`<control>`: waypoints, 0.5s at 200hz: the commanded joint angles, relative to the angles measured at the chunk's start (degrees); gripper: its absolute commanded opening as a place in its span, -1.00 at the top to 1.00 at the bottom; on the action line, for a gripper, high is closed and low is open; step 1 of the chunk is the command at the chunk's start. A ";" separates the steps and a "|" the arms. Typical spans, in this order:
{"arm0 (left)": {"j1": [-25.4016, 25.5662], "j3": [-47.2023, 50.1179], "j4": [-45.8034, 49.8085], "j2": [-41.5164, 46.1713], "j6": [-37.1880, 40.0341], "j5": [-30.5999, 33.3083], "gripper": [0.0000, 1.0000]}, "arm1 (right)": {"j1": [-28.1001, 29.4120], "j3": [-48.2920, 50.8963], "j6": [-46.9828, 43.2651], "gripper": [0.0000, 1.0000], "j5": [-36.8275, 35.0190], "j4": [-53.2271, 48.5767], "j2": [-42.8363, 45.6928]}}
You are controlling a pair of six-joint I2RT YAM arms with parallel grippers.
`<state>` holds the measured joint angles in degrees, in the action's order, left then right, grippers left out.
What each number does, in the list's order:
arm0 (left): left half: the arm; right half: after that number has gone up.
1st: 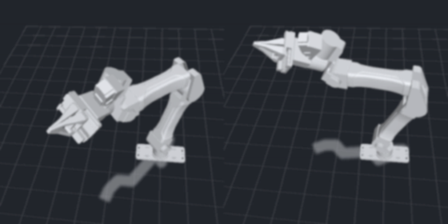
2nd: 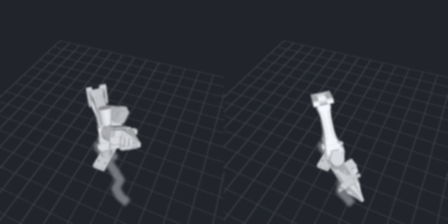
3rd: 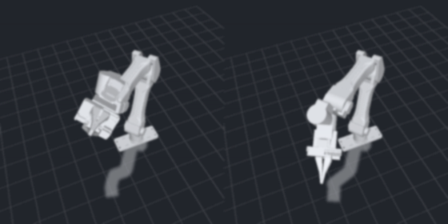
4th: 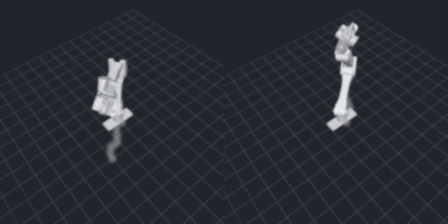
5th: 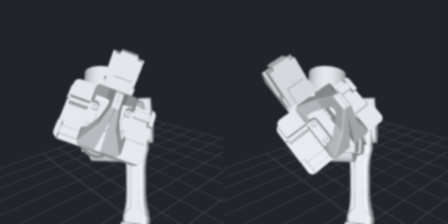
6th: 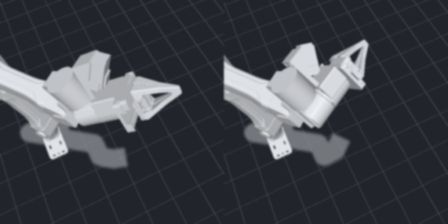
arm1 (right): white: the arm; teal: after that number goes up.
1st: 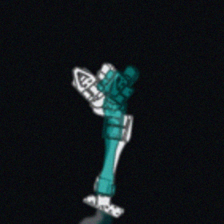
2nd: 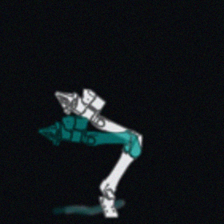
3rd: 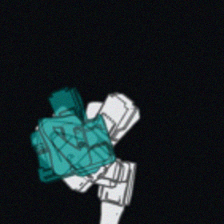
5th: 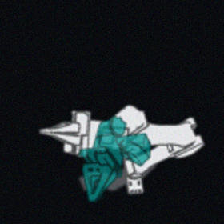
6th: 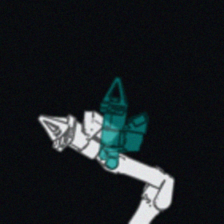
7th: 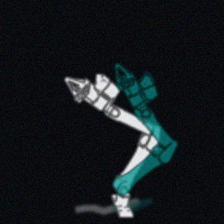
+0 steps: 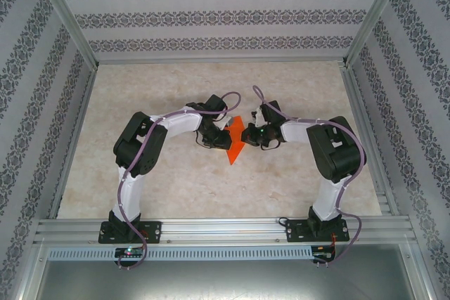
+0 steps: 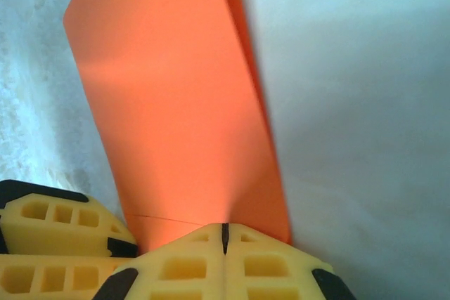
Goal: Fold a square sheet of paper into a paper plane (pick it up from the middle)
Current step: Third fold the triangle at the center of the table.
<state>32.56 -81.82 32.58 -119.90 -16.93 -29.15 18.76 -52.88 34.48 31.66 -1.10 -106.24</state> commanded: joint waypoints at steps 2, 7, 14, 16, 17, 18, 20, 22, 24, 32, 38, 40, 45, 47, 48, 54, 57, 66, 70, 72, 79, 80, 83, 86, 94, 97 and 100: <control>-0.39 3.07 4.57 -3.77 1.60 5.79 0.58 | -2.77 0.17 -2.68 0.97 -5.03 -3.04 0.41; -0.39 2.99 4.55 -3.77 1.60 5.75 0.58 | -2.93 -0.03 -2.79 0.96 -4.97 -3.29 0.50; -0.34 2.90 4.52 -3.76 1.59 5.69 0.57 | -3.03 -0.22 -2.94 0.96 -4.74 -3.41 0.65; -0.38 2.92 4.51 -3.72 1.62 5.68 0.57 | -3.08 -0.23 -2.95 0.96 -4.69 -3.39 0.74; -0.38 2.91 4.51 -3.70 1.59 5.64 0.57 | -3.10 -0.22 -2.98 0.96 -4.68 -3.38 0.80; -0.39 2.90 4.51 -3.69 1.52 5.61 0.57 | -3.11 -0.25 -3.00 0.96 -4.68 -3.38 0.87; -0.39 2.83 4.58 -3.68 1.48 5.60 0.57 | -3.05 -0.33 -2.94 0.96 -4.68 -3.40 0.99; -0.39 2.81 4.53 -3.68 1.51 5.51 0.57 | -3.15 -0.32 -3.00 0.96 -4.68 -3.38 1.02; -0.39 2.79 4.52 -3.66 1.47 5.48 0.57 | -3.15 -0.39 -3.05 0.96 -4.61 -3.53 1.14; -0.39 2.59 4.46 -3.62 1.46 5.33 0.57 | -3.29 -0.66 -3.34 0.95 -4.76 -4.07 1.52; -0.39 2.39 4.51 -3.60 1.50 5.28 0.57 | -3.34 -0.87 -3.53 0.95 -4.93 -4.59 1.85; -0.37 2.31 4.45 -3.57 1.54 5.25 0.57 | -3.37 -0.88 -3.61 0.95 -5.00 -4.69 1.96; -0.39 2.17 4.55 -3.57 1.43 5.32 0.57 | -3.33 -0.91 -3.69 0.95 -5.03 -4.78 2.30; -0.39 2.08 4.54 -3.59 1.39 5.33 0.57 | -3.44 -0.86 -3.73 0.95 -5.03 -4.78 2.40; -0.39 2.00 4.57 -3.59 1.42 5.28 0.57 | -3.41 -0.84 -3.73 0.95 -4.98 -4.83 2.46; -0.39 1.70 4.62 -3.64 1.46 5.32 0.57 | -3.40 -0.79 -3.72 0.95 -4.64 -4.79 2.80; -0.39 1.57 4.67 -3.66 1.47 5.30 0.57 | -3.41 -0.78 -3.64 0.95 -4.42 -4.82 3.02; -0.39 0.96 4.90 -3.63 1.62 5.40 0.57 | -3.34 -0.56 -3.29 0.95 -3.84 -4.40 3.73; -0.39 0.67 5.02 -3.60 1.62 5.57 0.57 | -3.23 -0.38 -3.12 0.95 -3.49 -4.12 4.02; -0.37 0.54 5.08 -3.64 1.63 5.59 0.57 | -3.19 -0.27 -3.02 0.95 -3.30 -3.92 4.15; -0.39 0.13 5.20 -3.68 1.77 5.68 0.56 | -2.96 -0.10 -2.69 0.95 -2.52 -3.61 4.72; -0.39 0.06 5.21 -3.63 1.75 5.73 0.56 | -2.95 -0.11 -2.59 0.95 -2.50 -3.54 4.81; -0.39 -0.19 5.28 -3.65 1.73 5.74 0.56 | -2.90 -0.04 -2.43 0.95 -2.28 -3.35 5.01; -0.37 -0.40 5.30 -3.61 1.77 5.73 0.55 | -2.73 0.11 -2.25 0.94 -2.10 -3.22 5.31; -0.30 -0.81 5.30 -3.68 1.72 5.77 0.54 | -2.34 0.59 -1.72 0.95 -1.59 -2.50 5.90; -0.30 -0.89 5.25 -3.68 1.65 5.72 0.54 | -2.19 0.72 -1.51 0.95 -1.29 -2.30 6.07; -0.30 -1.00 5.22 -3.61 1.70 5.73 0.54 | -1.97 0.82 -1.37 0.94 -1.06 -2.07 6.21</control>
<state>32.58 -82.72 33.47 -120.07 -16.73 -29.32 15.86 -52.86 32.64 29.78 -4.08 -103.31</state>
